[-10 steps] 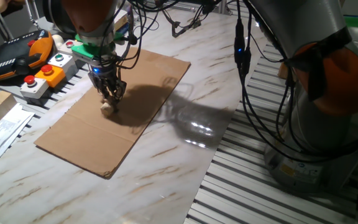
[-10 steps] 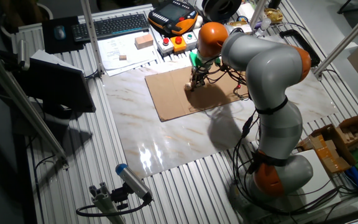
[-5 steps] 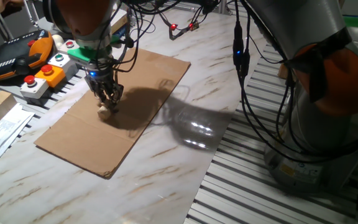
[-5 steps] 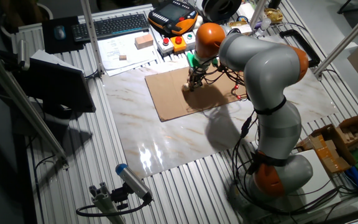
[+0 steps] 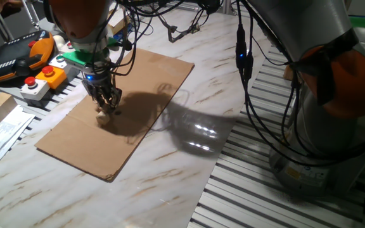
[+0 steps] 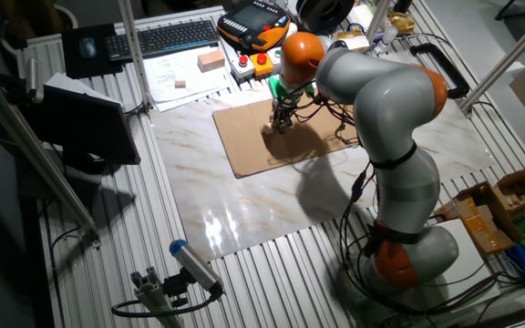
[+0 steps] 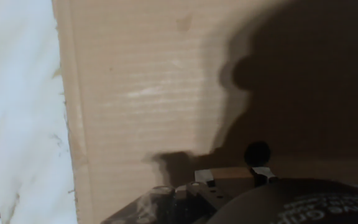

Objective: Use the gripper to push the small block from left to right

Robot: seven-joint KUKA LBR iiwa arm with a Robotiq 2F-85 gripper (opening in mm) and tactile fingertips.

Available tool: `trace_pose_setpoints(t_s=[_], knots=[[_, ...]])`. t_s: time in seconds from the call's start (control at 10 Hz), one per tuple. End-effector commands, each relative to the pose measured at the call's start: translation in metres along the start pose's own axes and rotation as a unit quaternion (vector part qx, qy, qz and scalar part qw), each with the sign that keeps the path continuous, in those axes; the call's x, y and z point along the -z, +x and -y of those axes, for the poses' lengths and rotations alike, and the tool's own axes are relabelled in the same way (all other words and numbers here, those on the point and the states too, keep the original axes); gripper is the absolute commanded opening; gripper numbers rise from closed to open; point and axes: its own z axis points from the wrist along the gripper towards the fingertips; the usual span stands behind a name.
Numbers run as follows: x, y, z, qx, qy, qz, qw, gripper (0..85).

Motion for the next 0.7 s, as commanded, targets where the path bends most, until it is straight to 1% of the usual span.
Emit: trace_pose_setpoints(t_s=[0.0, 0.2, 0.3, 0.6], knots=[[-0.001, 0.002, 0.000, 0.000, 0.000, 0.000, 1.000, 1.0], [-0.001, 0.009, 0.001, -0.002, 0.000, 0.000, 1.000, 1.0], [-0.003, 0.014, 0.002, -0.004, 0.000, 0.000, 1.000, 1.0], [-0.003, 0.023, 0.003, -0.011, 0.000, 0.001, 1.000, 1.0]])
